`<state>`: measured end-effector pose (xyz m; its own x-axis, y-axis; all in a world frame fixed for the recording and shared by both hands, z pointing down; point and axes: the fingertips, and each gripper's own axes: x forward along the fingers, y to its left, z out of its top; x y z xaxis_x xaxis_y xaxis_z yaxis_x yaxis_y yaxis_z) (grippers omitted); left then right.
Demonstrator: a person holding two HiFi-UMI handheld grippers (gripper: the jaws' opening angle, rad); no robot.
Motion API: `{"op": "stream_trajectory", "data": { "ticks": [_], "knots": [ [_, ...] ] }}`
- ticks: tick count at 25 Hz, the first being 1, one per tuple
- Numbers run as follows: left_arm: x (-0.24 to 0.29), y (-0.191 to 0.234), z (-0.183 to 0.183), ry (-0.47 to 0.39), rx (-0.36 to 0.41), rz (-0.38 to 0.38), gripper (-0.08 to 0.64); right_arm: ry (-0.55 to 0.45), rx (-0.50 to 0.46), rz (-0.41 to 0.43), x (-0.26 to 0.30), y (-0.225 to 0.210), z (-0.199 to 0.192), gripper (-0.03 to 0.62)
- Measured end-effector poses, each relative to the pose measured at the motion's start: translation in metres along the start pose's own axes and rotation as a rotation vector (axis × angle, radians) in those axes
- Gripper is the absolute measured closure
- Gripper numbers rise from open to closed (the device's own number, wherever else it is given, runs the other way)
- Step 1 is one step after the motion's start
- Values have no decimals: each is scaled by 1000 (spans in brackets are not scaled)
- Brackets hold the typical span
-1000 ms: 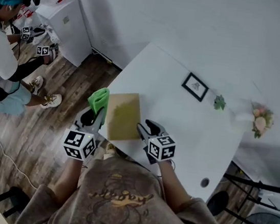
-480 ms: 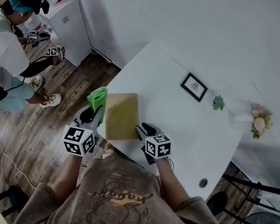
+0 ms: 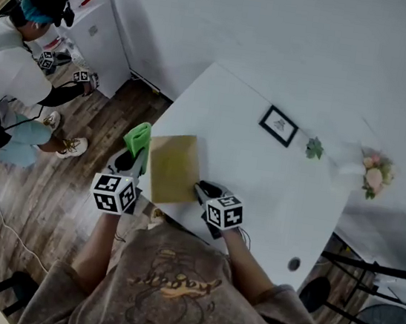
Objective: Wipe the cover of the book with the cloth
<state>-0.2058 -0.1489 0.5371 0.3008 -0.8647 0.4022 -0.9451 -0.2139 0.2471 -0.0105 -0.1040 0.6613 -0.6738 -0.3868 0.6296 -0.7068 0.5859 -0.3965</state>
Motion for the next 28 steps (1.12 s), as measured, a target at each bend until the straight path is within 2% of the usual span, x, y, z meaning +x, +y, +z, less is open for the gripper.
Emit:
{"op": "stream_trajectory", "data": {
  "ticks": [11, 23, 28],
  "knots": [
    [44, 20, -24, 106, 29, 13, 491, 5, 1, -2, 0, 0, -1, 520],
    [80, 18, -41, 191, 56, 0, 491, 9, 0, 10, 0, -1, 1, 518],
    [93, 12, -52, 261, 59, -30, 491, 14, -13, 14, 0, 0, 1, 518]
  ]
}}
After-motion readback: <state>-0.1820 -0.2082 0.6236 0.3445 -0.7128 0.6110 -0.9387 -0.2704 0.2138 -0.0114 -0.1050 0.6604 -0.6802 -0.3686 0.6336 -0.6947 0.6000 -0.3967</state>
